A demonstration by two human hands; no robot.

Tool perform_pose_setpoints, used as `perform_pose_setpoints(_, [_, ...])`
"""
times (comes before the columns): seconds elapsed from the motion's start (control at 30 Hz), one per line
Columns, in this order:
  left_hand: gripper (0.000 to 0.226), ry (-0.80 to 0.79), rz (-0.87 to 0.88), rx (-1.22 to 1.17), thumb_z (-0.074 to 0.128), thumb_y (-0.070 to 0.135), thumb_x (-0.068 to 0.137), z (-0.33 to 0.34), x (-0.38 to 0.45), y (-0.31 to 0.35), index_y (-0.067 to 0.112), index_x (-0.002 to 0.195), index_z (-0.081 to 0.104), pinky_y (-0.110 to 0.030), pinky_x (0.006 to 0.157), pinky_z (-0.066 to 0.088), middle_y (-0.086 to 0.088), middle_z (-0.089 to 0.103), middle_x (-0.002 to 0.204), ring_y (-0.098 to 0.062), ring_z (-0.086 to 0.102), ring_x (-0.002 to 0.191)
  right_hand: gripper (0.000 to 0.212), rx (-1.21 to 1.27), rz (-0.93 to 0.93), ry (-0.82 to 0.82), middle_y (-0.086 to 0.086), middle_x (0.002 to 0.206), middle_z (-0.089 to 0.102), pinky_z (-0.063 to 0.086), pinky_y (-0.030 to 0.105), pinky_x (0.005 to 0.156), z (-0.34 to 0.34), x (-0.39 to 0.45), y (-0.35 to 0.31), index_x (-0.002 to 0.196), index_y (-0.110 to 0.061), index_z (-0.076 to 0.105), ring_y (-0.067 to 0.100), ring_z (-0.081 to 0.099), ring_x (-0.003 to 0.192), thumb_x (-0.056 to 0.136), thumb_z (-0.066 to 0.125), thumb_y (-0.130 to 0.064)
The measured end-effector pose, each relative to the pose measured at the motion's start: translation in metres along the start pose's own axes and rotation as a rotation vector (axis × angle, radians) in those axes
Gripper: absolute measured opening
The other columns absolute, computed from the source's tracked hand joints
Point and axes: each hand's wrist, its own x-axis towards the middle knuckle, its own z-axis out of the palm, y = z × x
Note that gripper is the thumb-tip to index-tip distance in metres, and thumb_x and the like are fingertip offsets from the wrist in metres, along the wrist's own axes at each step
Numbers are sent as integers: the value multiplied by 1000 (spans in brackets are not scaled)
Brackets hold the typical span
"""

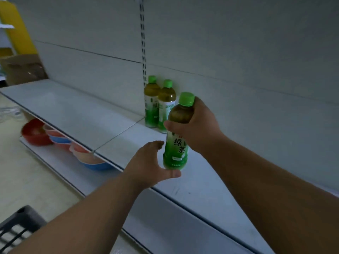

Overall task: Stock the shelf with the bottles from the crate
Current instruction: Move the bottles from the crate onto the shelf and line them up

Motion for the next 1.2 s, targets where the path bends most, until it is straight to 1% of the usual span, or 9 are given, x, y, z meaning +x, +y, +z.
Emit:
perform_pose_setpoints(0.13, [129, -47, 78, 250, 72, 85, 42, 21, 39, -22, 17, 148, 39, -44, 111, 40, -5, 45, 150, -25, 45, 134, 55, -24, 54, 38, -13, 100, 64, 54, 31, 80, 19, 21, 33, 112, -29, 52, 10, 63, 94, 71, 88, -35])
perform_pose_setpoints(0.23, [144, -163, 105, 436, 50, 98, 51, 30, 49, -38, 11, 159, 9, -46, 124, 8, -12, 8, 167, -27, 6, 154, 67, -23, 54, 88, -13, 108, 63, 52, 27, 79, 30, 21, 45, 121, -31, 49, 7, 62, 97, 68, 89, -41])
perform_pose_setpoints(0.3, [149, -202, 94, 498, 24, 105, 49, 36, 47, -45, 9, 159, -3, -45, 124, 0, -14, -5, 167, -27, -7, 154, 80, -28, 99, 99, -12, 116, 62, 55, 30, 86, 36, 14, 53, 129, -31, 47, 8, 62, 103, 63, 90, -47])
perform_pose_setpoints(0.37, [147, -205, 93, 531, 10, 105, 48, 43, 45, -47, 8, 158, -8, -45, 124, -1, -14, -10, 167, -26, -12, 153, 77, -72, 149, 86, -10, 116, 62, 56, 34, 87, 41, 3, 63, 124, -29, 49, 12, 63, 103, 63, 90, -50])
perform_pose_setpoints(0.6, [135, -264, 69, 594, 7, 98, 58, 42, 47, -45, 9, 157, -14, -44, 124, -5, -15, -18, 165, -26, -20, 151, 57, -302, 177, 21, -4, 105, 62, 54, 32, 81, 49, -5, 87, 112, -19, 59, 16, 62, 96, 71, 85, -47])
perform_pose_setpoints(0.7, [132, -271, 57, 597, 19, 98, 67, 41, 47, -45, 7, 156, -15, -42, 124, -5, -13, -18, 165, -25, -20, 151, 58, -352, 189, 36, 0, 105, 64, 56, 38, 81, 52, 21, 94, 110, -16, 60, 20, 64, 93, 70, 84, -51])
perform_pose_setpoints(0.83, [134, -261, 56, 584, 24, 98, 67, 41, 48, -46, 5, 155, -17, -40, 124, -6, -12, -19, 165, -22, -20, 151, 58, -350, 221, 78, 3, 109, 66, 55, 39, 82, 59, 66, 103, 112, -15, 60, 24, 65, 98, 72, 85, -49])
perform_pose_setpoints(1.0, [141, -253, 63, 587, 11, 100, 54, 45, 49, -50, 6, 155, -18, -41, 124, -5, -12, -22, 164, -21, -21, 151, 59, -330, 250, 129, 2, 115, 66, 53, 33, 79, 65, 100, 111, 118, -15, 59, 22, 65, 103, 75, 84, -46])
perform_pose_setpoints(1.2, [139, -252, 82, 592, 12, 100, 56, 45, 48, -49, 7, 155, -18, -41, 124, -5, -12, -23, 164, -22, -22, 151, 66, -342, 244, 174, 6, 119, 64, 56, 44, 92, 69, 115, 119, 120, -11, 57, 25, 63, 109, 72, 86, -46])
